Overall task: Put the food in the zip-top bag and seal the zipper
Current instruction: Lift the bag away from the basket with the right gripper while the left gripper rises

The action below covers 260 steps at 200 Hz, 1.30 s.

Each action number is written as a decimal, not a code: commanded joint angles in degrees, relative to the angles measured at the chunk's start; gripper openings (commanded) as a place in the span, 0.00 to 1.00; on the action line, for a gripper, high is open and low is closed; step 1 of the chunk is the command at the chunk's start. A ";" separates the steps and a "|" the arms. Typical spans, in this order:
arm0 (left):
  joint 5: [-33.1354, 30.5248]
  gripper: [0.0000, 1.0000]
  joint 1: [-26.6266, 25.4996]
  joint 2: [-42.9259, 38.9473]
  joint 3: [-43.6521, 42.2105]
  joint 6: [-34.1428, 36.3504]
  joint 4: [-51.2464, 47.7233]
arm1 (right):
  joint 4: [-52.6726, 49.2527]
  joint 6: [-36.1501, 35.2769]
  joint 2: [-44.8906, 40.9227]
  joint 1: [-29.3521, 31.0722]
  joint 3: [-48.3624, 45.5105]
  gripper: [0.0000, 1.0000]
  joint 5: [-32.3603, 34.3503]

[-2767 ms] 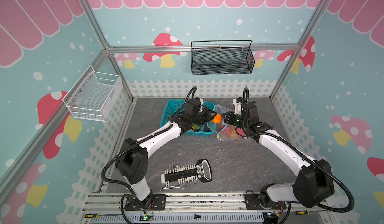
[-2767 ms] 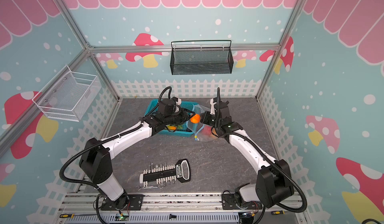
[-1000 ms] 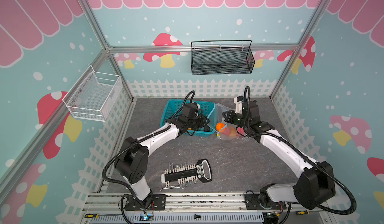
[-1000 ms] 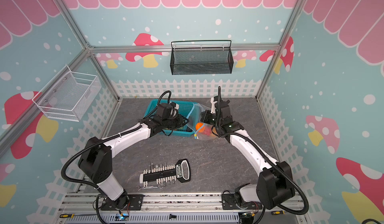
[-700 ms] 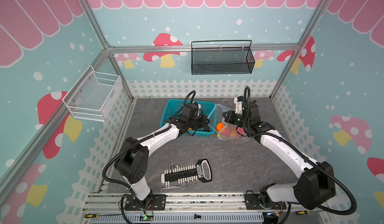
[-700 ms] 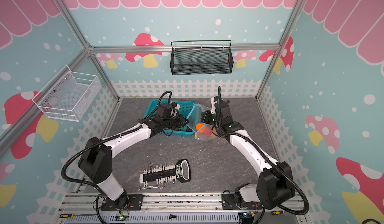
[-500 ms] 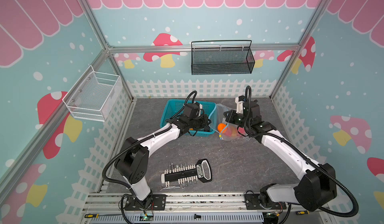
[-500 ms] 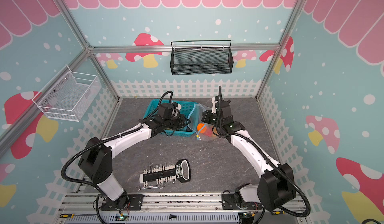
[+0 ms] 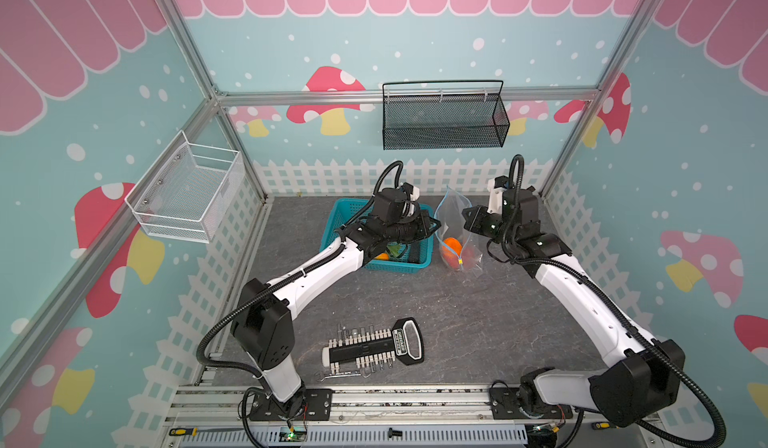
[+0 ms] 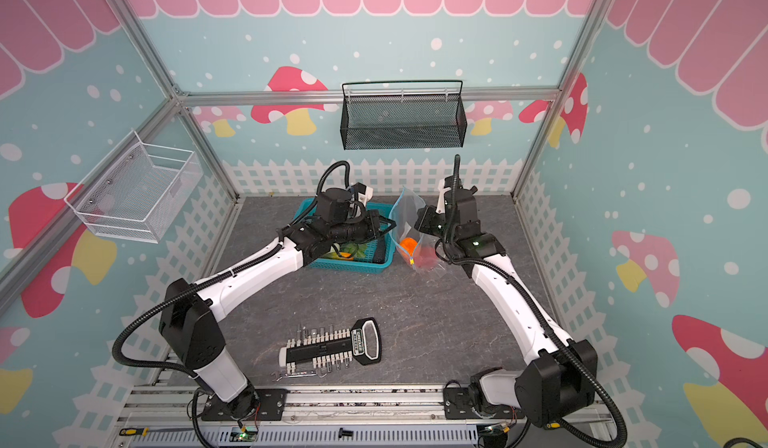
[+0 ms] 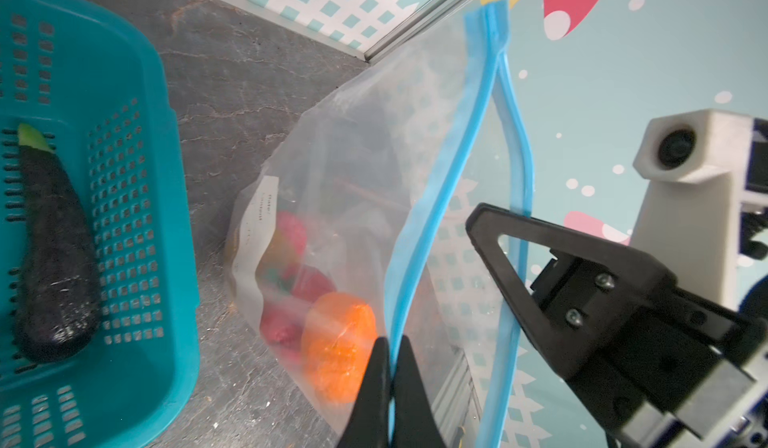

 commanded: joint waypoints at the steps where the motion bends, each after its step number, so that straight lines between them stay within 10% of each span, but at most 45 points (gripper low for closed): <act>1: 0.97 0.00 -0.56 1.59 3.22 -1.05 -1.34 | -2.91 -1.63 -1.83 -0.98 2.36 0.02 1.50; 260: 5.84 0.00 -3.31 11.66 19.72 -7.20 -2.60 | -18.48 -9.37 -1.98 -8.27 15.27 0.04 8.27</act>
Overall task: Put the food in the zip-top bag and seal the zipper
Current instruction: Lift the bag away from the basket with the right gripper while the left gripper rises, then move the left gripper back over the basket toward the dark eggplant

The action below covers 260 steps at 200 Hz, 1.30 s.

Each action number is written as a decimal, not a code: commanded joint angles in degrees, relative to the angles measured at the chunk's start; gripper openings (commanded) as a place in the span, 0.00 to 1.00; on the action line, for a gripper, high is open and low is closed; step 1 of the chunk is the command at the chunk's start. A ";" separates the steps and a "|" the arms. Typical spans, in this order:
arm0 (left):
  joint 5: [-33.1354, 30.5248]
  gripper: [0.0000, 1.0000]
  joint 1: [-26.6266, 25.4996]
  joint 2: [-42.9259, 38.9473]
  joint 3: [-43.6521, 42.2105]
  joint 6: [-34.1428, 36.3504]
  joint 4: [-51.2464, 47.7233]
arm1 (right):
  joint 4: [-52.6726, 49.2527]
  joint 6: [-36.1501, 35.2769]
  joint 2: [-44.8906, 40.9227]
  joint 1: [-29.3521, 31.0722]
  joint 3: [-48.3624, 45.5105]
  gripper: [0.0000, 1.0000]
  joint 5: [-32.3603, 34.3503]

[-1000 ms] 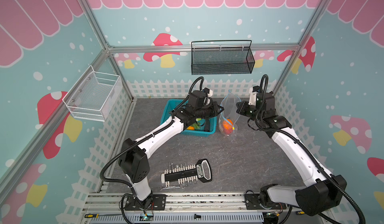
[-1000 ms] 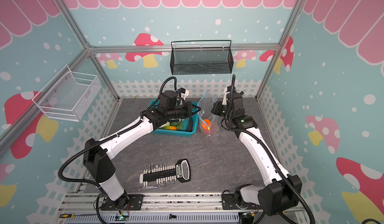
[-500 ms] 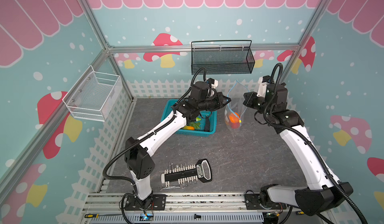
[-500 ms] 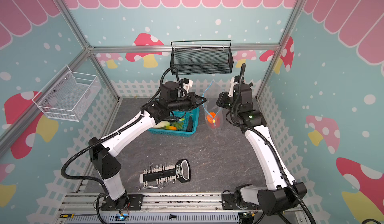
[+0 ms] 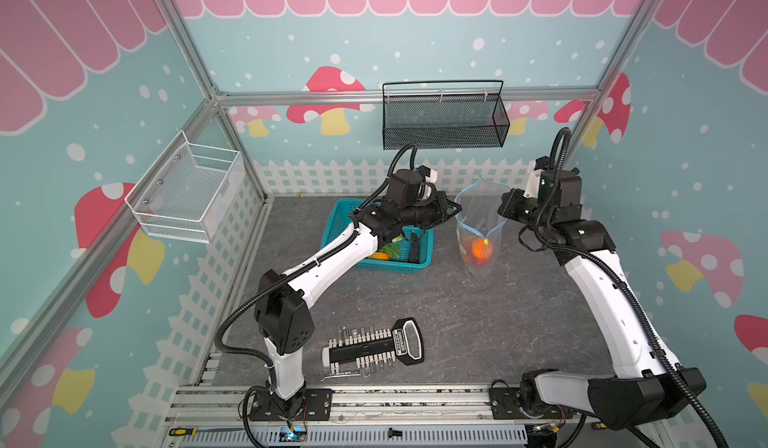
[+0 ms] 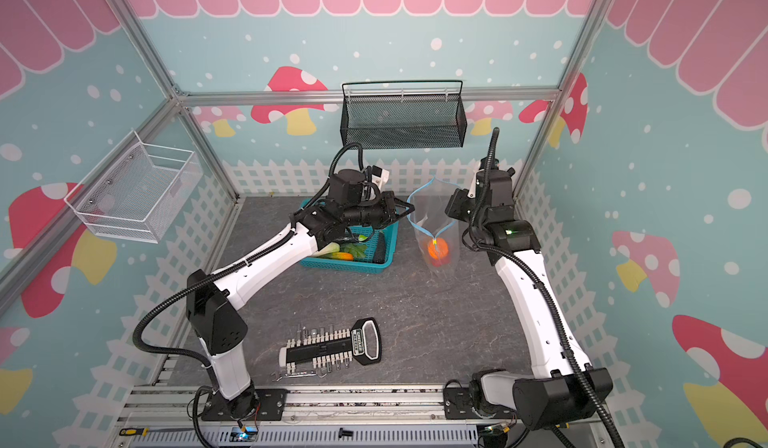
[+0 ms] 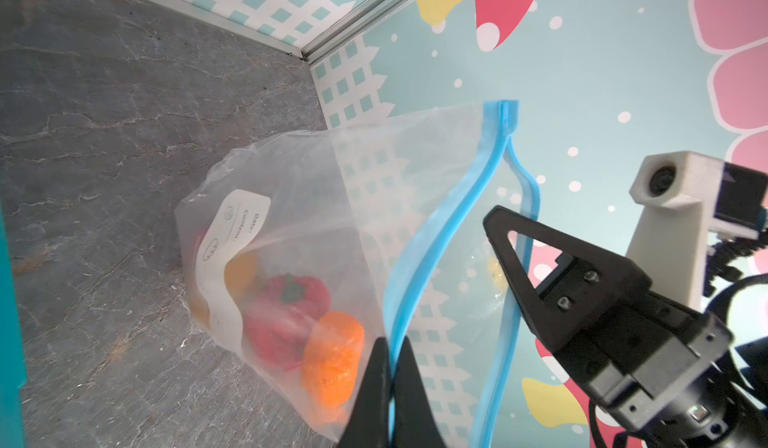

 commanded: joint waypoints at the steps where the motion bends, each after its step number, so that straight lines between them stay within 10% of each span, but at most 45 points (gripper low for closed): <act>1: 1.72 0.00 -1.28 2.40 2.79 -1.50 0.92 | -1.36 -1.59 -0.78 -0.21 1.09 0.04 0.69; 67: 2.59 0.04 -2.87 4.15 -3.30 -4.02 6.46 | 2.31 -0.13 -1.68 -0.23 -6.99 0.02 -3.97; 136: 0.43 0.33 0.73 -0.46 -12.99 -1.86 7.85 | 8.49 2.56 0.32 0.07 -13.23 0.02 -10.35; 260: -9.29 0.54 10.72 0.88 -10.18 19.45 -18.20 | 12.78 3.78 4.18 3.00 -14.70 0.02 -12.07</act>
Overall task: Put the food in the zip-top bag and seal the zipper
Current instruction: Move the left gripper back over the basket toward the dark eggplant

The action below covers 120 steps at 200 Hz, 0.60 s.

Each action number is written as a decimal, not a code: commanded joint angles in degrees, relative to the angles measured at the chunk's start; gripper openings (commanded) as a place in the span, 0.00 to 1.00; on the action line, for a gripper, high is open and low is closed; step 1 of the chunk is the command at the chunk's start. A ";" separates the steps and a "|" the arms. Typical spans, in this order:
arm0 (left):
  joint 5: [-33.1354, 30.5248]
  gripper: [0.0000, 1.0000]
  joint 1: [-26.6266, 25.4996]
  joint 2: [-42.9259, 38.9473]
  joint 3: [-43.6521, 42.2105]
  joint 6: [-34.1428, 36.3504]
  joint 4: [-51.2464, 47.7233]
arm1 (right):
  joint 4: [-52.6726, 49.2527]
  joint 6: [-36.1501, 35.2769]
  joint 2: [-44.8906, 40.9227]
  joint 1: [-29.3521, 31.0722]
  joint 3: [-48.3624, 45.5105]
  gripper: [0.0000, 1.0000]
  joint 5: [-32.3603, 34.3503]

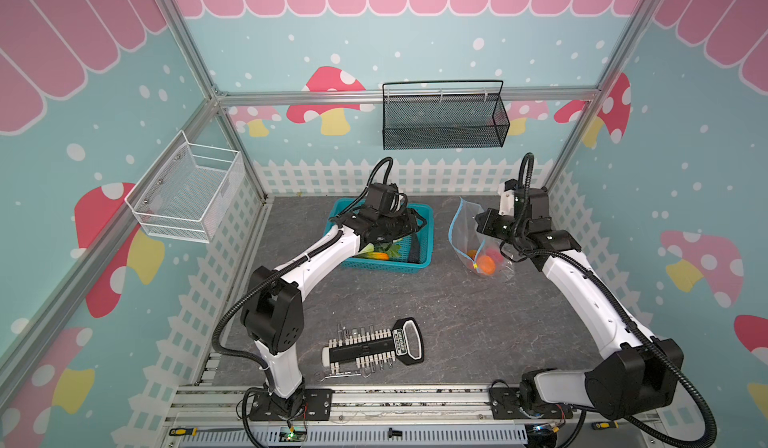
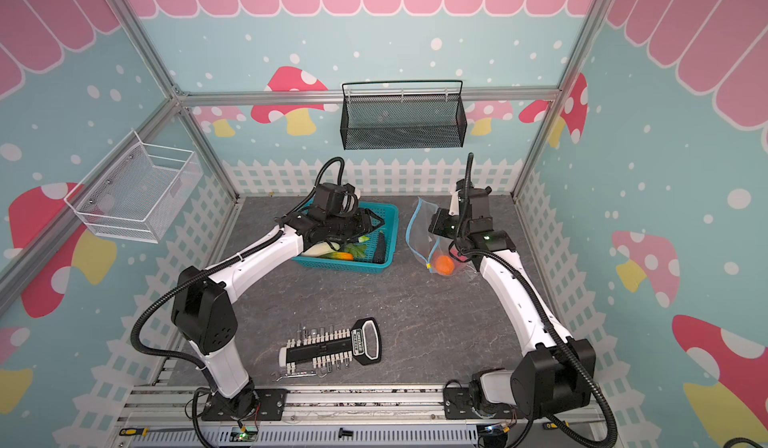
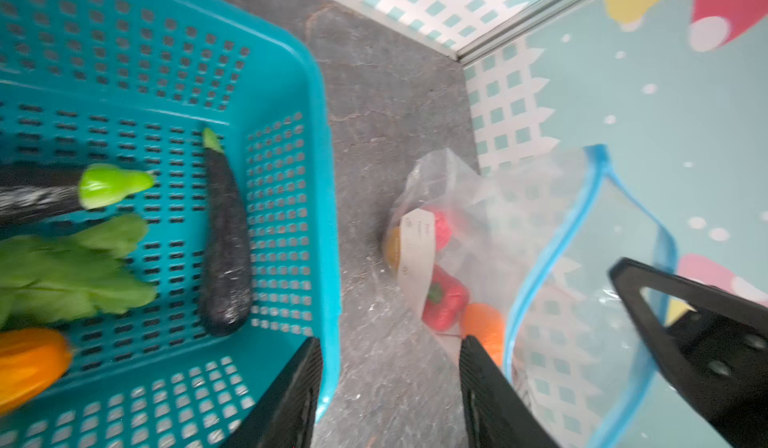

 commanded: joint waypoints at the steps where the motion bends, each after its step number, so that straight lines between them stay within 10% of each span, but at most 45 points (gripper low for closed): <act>1: -3.49 0.54 0.93 3.85 3.32 6.68 -9.31 | 1.69 0.74 1.02 0.97 -0.98 0.02 -0.53; 120: -4.49 0.55 0.39 21.59 20.83 14.88 -22.99 | 2.56 -0.21 2.49 2.14 -1.21 0.02 -0.36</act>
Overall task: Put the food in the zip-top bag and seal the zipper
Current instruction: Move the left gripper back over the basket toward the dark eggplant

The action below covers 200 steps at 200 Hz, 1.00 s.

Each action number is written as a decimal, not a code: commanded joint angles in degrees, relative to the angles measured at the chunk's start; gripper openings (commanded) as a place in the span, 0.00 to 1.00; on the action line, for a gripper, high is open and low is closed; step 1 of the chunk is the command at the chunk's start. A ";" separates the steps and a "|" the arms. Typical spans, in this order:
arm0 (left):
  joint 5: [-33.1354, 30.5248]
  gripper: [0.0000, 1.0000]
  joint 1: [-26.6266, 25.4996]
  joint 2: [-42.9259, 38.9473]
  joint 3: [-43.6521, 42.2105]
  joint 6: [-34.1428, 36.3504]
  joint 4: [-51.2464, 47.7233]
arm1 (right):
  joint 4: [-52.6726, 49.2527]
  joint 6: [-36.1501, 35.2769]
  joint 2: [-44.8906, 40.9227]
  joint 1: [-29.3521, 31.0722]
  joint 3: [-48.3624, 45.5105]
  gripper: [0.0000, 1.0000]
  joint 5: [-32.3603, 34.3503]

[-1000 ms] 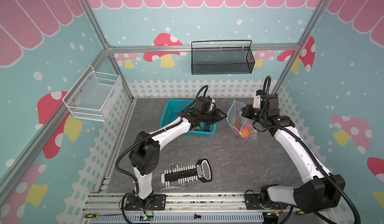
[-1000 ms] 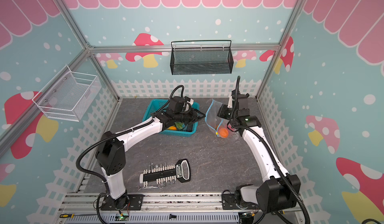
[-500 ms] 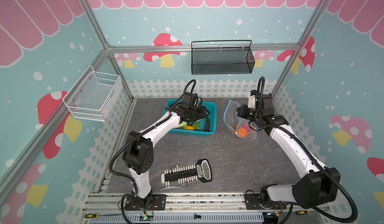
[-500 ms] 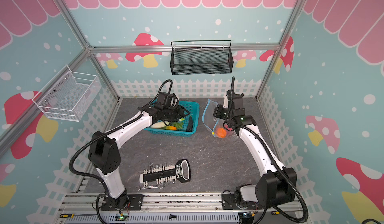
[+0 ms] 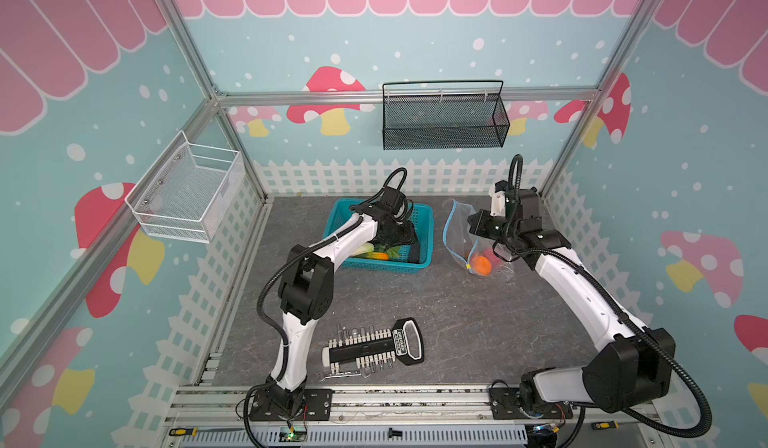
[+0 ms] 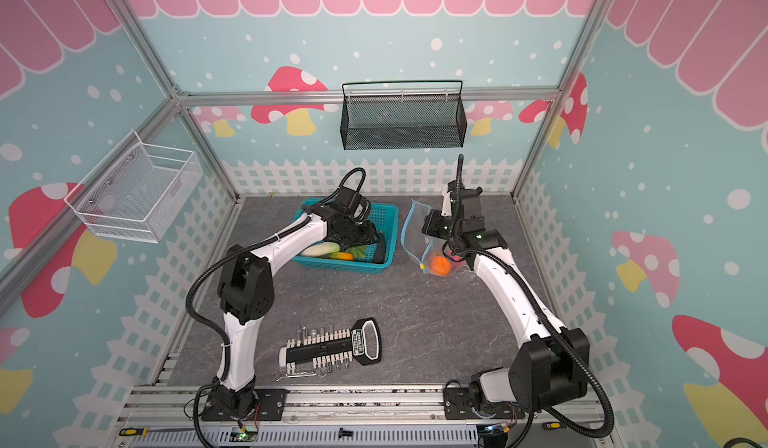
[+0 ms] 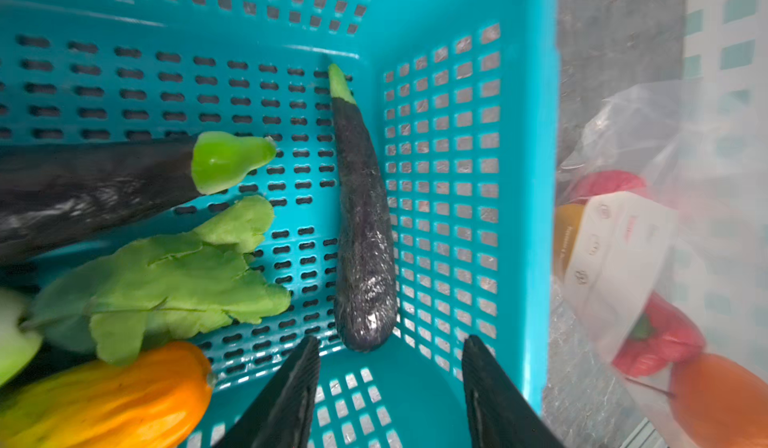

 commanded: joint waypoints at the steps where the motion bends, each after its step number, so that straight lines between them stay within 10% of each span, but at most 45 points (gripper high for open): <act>1: -0.70 0.55 -0.74 2.24 3.58 2.52 -3.78 | 0.58 -0.27 0.61 0.31 -0.90 0.02 0.01; 200: -11.50 0.56 -4.01 13.36 14.63 7.00 -12.91 | 2.45 1.08 0.30 0.32 -2.63 0.01 -0.84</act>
